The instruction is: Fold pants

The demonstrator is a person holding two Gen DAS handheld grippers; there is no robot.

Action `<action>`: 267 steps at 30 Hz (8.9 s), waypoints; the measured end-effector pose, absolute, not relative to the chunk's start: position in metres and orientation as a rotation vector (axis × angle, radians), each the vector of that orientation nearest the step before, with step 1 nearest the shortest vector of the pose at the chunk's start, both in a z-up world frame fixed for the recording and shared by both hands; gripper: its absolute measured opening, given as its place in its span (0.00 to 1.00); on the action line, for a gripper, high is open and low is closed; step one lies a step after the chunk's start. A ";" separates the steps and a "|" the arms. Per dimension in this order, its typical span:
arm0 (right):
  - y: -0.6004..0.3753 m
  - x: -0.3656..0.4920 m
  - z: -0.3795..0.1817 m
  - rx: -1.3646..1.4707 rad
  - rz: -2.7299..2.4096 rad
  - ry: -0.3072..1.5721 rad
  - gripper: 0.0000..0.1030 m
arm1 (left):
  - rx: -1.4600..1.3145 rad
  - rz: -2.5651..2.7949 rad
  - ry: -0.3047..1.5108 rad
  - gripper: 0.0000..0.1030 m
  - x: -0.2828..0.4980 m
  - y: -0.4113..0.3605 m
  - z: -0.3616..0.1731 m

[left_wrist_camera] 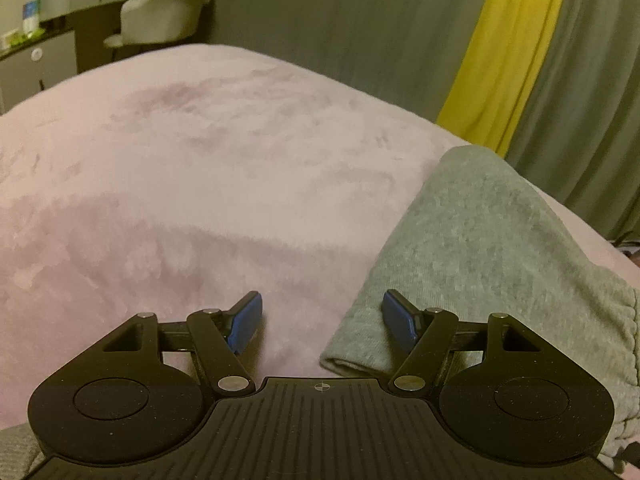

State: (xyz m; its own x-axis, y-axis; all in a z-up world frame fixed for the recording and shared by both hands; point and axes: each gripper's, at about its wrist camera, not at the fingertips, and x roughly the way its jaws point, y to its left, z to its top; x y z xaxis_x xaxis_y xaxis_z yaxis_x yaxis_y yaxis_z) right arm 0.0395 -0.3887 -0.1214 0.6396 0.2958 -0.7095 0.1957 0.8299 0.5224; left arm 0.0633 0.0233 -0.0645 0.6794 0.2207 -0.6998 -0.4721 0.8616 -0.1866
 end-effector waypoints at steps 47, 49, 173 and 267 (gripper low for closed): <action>-0.402 0.060 -0.120 0.732 0.020 0.857 0.96 | -0.600 0.164 0.773 0.82 0.077 0.046 -0.086; -0.405 0.065 -0.119 0.757 0.049 0.857 0.96 | -0.658 0.166 0.788 0.82 0.079 0.053 -0.091; -0.444 0.200 -0.089 0.710 0.213 0.636 0.54 | -0.323 0.096 0.844 0.79 0.103 -0.041 -0.090; -0.294 0.061 -0.066 -0.046 0.025 0.720 0.96 | 0.021 -0.055 0.695 0.90 0.059 -0.125 -0.074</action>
